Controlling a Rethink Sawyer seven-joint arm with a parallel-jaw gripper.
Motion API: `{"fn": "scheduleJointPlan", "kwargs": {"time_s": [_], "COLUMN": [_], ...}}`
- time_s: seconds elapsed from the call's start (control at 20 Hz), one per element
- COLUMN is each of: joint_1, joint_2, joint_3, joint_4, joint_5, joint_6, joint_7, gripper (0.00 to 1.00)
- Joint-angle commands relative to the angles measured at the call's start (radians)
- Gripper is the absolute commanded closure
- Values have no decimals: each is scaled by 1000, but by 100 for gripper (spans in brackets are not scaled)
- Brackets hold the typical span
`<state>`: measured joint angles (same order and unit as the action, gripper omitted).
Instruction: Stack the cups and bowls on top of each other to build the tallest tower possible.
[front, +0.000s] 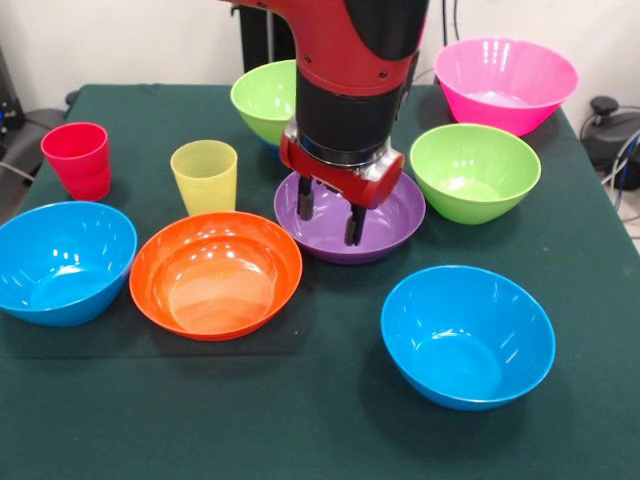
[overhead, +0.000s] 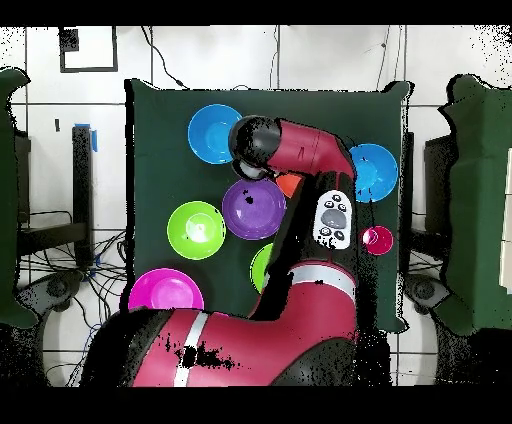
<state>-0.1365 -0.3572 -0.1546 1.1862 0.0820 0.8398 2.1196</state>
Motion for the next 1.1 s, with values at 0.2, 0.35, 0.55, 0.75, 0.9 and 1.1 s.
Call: {"fn": "scheduleJointPlan", "kwargs": {"time_s": [0.2,0.35,0.55,0.75,0.9,1.1], "joint_1": [38,36,33,32,41,58], "joint_2": [77,87,97,104,112,116], "joint_3": [-1,-7,-15,-24,-36,-47], "joint_4": [-76,-94,-121,-130,-136,-128], "joint_5": [32,35,39,53,54,59], "joint_6": [95,106,126,145,146,140], "joint_7": [219,212,206,218,225,235], "gripper": [0,0,0,0,0,0]}}
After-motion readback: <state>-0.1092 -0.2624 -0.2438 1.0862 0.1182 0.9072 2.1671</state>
